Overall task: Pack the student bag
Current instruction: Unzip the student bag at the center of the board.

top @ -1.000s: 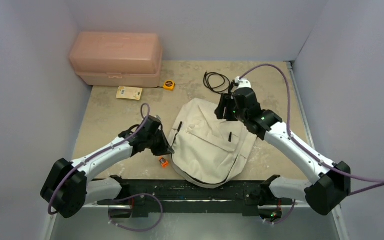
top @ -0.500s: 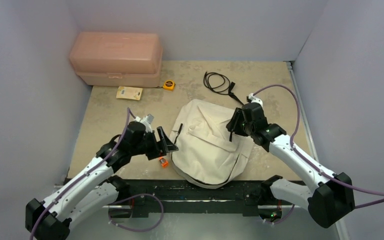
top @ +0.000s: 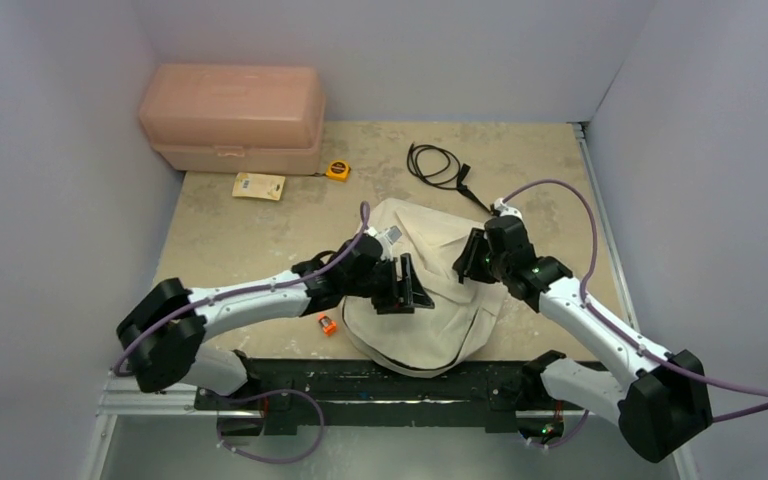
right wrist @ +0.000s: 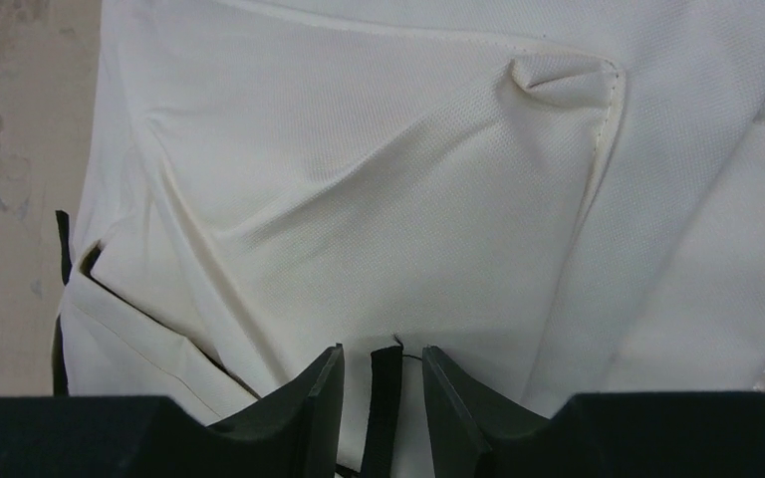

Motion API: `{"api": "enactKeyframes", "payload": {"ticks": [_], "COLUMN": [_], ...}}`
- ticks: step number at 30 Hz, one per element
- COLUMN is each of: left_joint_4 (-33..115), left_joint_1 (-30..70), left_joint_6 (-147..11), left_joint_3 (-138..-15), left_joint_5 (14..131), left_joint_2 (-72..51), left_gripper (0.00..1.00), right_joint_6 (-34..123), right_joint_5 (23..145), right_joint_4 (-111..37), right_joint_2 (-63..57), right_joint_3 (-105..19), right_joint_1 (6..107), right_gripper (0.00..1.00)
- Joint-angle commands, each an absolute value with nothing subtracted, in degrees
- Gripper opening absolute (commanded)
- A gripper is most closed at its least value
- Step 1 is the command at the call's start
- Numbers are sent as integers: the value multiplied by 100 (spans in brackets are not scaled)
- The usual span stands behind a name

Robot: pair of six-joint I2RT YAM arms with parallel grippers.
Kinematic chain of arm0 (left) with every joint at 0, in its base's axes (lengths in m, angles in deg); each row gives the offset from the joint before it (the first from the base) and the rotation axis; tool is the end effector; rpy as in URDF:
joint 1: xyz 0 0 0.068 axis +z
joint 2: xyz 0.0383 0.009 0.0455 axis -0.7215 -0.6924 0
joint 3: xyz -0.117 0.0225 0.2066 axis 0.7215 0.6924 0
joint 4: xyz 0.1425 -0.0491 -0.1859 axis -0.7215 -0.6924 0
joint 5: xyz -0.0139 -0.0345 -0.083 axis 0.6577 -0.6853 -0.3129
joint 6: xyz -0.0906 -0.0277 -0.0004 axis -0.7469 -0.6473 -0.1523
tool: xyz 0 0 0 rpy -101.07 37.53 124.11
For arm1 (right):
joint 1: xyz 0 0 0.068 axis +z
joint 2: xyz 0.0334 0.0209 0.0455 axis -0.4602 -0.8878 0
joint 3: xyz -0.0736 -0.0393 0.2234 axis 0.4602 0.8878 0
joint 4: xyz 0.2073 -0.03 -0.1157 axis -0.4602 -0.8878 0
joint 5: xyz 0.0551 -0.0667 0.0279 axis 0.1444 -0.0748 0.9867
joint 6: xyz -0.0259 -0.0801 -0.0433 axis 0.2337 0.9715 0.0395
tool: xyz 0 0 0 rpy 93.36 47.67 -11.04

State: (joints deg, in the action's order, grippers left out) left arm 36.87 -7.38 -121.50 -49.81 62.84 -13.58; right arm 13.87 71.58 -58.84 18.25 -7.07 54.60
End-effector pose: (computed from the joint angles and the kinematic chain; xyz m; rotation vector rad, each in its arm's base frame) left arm 0.1684 -0.2725 0.1769 -0.0465 2.5795 -1.3549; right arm 0.2256 0.1086 0.1825 0.2514 2.3526 0.4758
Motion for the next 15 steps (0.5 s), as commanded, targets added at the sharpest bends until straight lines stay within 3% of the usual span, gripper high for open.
{"api": "enactKeyframes", "payload": {"ticks": [1, 3, 6, 7, 15], "left_joint_4": [5000, 5227, 5165, 5094, 5052], "left_joint_1": [-816, -814, -823, -823, -820], "left_joint_6": [-12566, -12645, -12655, -12647, -12793], "left_joint_3": [-5168, -5070, -4879, -4776, -4302], "left_joint_5": [6184, 6215, 6462, 6555, 6956], "left_joint_2": [-1998, -2237, -2385, -2397, -2725], "left_gripper": [60, 58, 54, 53, 33], "right_joint_6": [1489, 1510, 1562, 1574, 1335], "right_joint_5": [7359, 7367, 7472, 7546, 7642], "right_joint_4": [-5765, -5750, -5648, -5590, -5148], "right_joint_2": [1832, 1881, 2008, 2032, 2013], "right_joint_3": [-503, -497, -548, -568, -1006], "right_joint_1": [5471, 5495, 5533, 5543, 6231], "right_gripper": [37, 28, 4, 0, 0]}}
